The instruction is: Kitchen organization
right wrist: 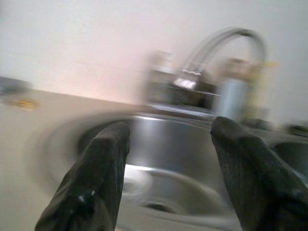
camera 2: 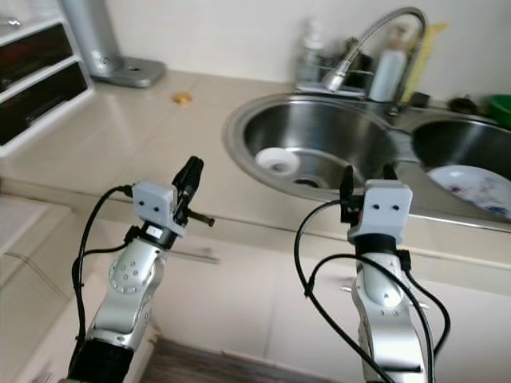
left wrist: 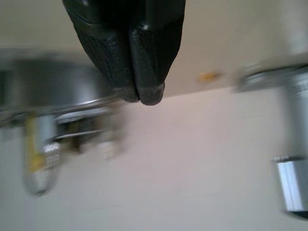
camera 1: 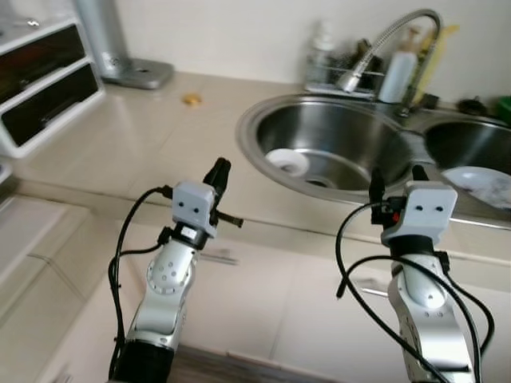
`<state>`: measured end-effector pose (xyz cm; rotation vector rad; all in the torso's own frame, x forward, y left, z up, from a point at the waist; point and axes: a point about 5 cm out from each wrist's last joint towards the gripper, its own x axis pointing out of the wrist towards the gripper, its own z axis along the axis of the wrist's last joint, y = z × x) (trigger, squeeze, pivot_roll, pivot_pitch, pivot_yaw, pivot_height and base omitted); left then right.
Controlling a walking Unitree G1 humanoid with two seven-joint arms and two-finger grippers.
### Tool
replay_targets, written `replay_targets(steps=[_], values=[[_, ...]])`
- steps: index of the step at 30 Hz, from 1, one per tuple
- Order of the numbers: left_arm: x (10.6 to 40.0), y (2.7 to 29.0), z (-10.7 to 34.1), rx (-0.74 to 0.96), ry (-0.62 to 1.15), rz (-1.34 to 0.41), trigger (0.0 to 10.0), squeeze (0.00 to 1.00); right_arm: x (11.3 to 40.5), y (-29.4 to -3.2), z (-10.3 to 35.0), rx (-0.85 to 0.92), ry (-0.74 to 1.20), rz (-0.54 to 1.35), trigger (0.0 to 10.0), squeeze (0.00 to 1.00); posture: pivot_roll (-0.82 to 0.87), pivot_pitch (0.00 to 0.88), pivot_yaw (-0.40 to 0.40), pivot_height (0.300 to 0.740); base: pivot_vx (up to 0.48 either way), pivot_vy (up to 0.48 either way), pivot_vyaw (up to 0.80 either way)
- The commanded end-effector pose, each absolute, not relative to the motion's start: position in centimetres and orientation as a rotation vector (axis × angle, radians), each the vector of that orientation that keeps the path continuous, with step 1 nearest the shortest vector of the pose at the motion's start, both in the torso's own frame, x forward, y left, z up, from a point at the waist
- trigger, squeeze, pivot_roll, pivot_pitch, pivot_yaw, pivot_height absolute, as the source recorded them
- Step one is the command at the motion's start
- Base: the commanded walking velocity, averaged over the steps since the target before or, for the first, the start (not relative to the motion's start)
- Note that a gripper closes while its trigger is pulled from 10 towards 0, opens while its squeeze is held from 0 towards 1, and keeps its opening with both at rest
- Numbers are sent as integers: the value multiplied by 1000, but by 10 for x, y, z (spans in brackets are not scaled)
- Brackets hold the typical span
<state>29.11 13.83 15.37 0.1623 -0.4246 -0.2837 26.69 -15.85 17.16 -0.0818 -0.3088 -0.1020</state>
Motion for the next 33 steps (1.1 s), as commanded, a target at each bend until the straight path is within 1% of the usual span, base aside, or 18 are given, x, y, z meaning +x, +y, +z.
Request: replay_targets(steps=[1, 6, 11, 13, 23, 33], values=[[292, 131, 158, 155, -449, -298, 10000, 0, 266, -169, 173, -101, -309, -142, 10000, 0, 129, 0, -63, 740, 0, 0, 0], [291, 130, 159, 161, -458, -302, 10000, 0, 267, -174, 167, -147, -271, -174, 10000, 0, 128, 0, -64, 740, 0, 0, 0], [292, 130, 159, 164, -460, -305, 10000, 0, 267, -177, 164, -116, -250, -194, 10000, 0, 126, 0, -63, 740, 0, 0, 0], [292, 130, 159, 164, -460, -305, 10000, 0, 267, -179, 163, -95, -241, -202, 10000, 0, 125, 0, -63, 740, 0, 0, -800], [292, 129, 159, 166, -465, -306, 10000, 0, 262, -185, 161, -123, -233, -228, 10000, 0, 120, 0, -65, 740, 0, 0, -800], [292, 129, 159, 173, -473, -305, 10000, 0, 257, -185, 161, -128, -235, -222, 10000, 0, 116, 0, -65, 740, 0, 0, -800]])
